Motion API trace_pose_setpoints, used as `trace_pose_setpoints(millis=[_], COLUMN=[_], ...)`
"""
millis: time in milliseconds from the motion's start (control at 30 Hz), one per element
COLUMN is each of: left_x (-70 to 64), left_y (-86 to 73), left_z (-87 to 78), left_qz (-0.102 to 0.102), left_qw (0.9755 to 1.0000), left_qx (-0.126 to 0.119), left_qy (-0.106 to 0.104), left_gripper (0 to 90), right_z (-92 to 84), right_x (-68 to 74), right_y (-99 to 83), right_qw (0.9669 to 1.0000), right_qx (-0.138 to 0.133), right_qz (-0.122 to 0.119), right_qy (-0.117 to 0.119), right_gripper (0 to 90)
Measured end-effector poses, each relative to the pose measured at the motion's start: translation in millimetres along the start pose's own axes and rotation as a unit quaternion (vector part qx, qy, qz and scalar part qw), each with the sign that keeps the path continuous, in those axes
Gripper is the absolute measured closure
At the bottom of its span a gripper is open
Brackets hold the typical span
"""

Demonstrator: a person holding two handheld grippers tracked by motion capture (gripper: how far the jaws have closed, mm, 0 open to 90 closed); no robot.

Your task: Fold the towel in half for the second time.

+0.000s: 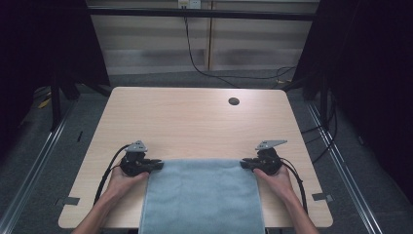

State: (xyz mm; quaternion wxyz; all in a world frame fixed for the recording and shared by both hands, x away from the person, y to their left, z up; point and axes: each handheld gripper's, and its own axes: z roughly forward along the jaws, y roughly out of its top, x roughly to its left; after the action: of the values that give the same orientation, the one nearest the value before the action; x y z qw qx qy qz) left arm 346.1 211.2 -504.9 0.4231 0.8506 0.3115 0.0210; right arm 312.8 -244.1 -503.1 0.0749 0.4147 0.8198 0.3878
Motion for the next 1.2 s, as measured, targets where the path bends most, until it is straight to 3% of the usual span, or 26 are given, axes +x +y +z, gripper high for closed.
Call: trace_pose_setpoints(millis=[133,267,333,400,467,533,600,700,767,900,1000,1200], left_x=[3.0,5.5,5.5,6.8,7.7,10.4,13.2,17.4,19.4,23.5,26.8,32.0], left_y=[-1.9,3.4,9.3,14.4,22.4,28.6,36.6,50.1,58.1,75.8,87.2,116.7], left_z=[-5.1,-12.6,-17.0,-19.6,-19.9,-21.5,-23.2,-26.7,-31.2,-40.1,-46.8,-58.5], left_qz=[-0.003,-0.018,-0.015,-0.027,-0.018,-0.024,-0.020,-0.013,-0.016,-0.011,-0.015,-0.005], left_qw=[0.9998,0.9988,0.9984,0.9968,0.9972,0.9958,0.9950,0.9952,0.9934,0.9920,0.9890,0.9864], left_qx=[-0.009,-0.037,-0.048,-0.071,-0.071,-0.087,-0.097,-0.097,-0.114,-0.125,-0.147,-0.162], left_qy=[-0.015,-0.025,-0.027,-0.025,-0.013,-0.018,-0.010,-0.002,-0.004,0.006,0.008,0.024], left_gripper=[82.7,83.2,83.2,83.1,83.2,83.6,83.7,83.9,84.0,83.9,84.0,84.1], right_z=[-5.2,-12.8,-17.2,-23.7,-29.1,-33.7,-37.0,-41.3,-46.2,-52.5,-52.6,-57.4], right_x=[1.5,-0.5,-0.5,0.6,1.0,1.3,-0.9,-3.0,-4.4,-7.6,-11.7,-17.8], right_y=[2.1,5.3,8.1,14.7,22.0,29.2,37.1,51.0,60.9,74.8,83.4,106.1], right_qw=[0.9996,0.9983,0.9975,0.9965,0.9949,0.9944,0.9936,0.9932,0.9919,0.9893,0.9856,0.9832], right_qx=[-0.015,-0.040,-0.053,-0.068,-0.088,-0.096,-0.105,-0.111,-0.123,-0.143,-0.165,-0.180], right_qz=[0.012,0.028,0.032,0.032,0.030,0.027,0.024,0.019,0.013,0.008,0.020,0.016], right_qy=[0.019,0.033,0.036,0.036,0.039,0.036,0.036,0.030,0.028,0.028,0.032,0.023], right_gripper=[84.7,85.4,85.5,85.5,85.5,85.6,85.6,85.8,85.7,85.7,85.8,85.9])
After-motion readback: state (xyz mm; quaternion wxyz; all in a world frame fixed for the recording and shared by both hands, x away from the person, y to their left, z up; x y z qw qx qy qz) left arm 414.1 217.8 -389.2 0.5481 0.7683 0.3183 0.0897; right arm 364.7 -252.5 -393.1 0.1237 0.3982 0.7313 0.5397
